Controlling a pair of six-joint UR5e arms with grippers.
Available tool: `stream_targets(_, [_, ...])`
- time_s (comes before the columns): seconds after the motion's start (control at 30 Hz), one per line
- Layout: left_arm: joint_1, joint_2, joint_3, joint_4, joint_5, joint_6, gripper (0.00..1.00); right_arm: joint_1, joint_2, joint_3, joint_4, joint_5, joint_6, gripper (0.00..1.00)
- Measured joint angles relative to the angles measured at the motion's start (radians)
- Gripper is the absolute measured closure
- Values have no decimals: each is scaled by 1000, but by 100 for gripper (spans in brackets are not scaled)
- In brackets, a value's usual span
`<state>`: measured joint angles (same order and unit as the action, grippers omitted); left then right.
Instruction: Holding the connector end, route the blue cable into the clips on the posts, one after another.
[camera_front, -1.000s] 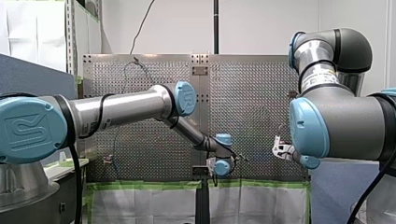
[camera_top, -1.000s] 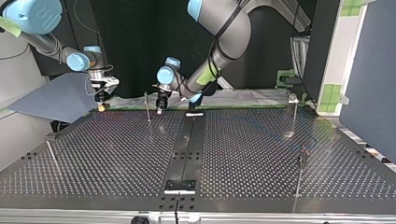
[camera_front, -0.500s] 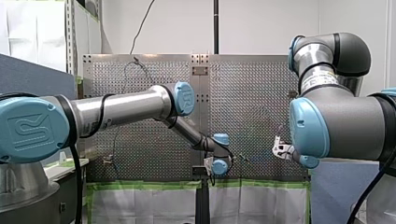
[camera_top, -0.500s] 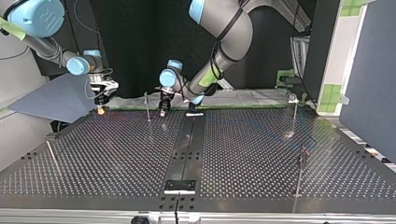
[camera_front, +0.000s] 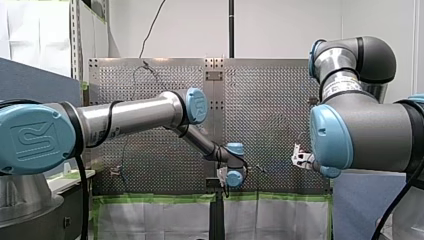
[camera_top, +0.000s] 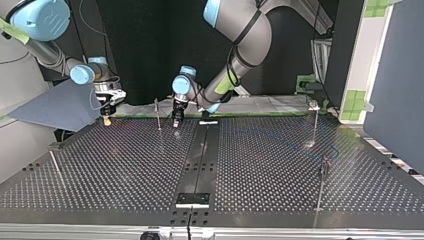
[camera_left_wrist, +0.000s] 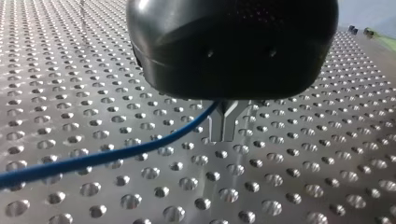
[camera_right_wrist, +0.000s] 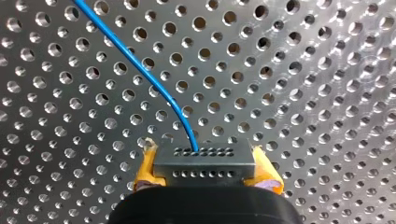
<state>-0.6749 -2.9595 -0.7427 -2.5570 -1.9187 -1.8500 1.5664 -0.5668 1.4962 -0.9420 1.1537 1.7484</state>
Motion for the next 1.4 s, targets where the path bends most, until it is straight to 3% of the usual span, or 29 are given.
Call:
stream_targets(0.63, [2,0,13,1,1,0,100,8,12,-27,18,0,-1,100])
stream_targets(0.7, [0,0,13,-1,-1,1,82,8,12,-27,18,0,-1,100])
stream_targets(0.73, [-1,0,13,-5,-3,2,82,8,12,-27,18,0,-1,100])
stream_targets(0.77, [-2,0,13,-8,-4,4,67,8,12,-27,18,0,-1,100])
stream_targets(0.8, [-3,0,13,-11,-5,7,67,8,12,-27,18,0,-1,100])
stream_targets(0.87, [-6,0,13,-21,-9,17,54,8,12,-28,18,0,-1,100])
stream_targets(1.13, [-19,0,13,-79,-59,84,51,7,12,-29,18,0,-2,100])
stream_targets(1.17, [-20,0,13,-85,-59,92,45,7,12,-29,18,0,-2,100])
stream_targets(1.2, [-21,1,13,-91,-58,100,27,7,12,-29,18,0,-2,100])
stream_targets(1.23, [-22,1,12,-99,-54,109,27,7,12,-29,18,0,-2,100])
stream_targets(1.27, [-22,1,12,-106,-50,117,2,7,12,-29,18,1,-2,100])
stream_targets(1.4, [-23,1,12,-134,-30,154,2,5,12,-29,18,2,-2,100])
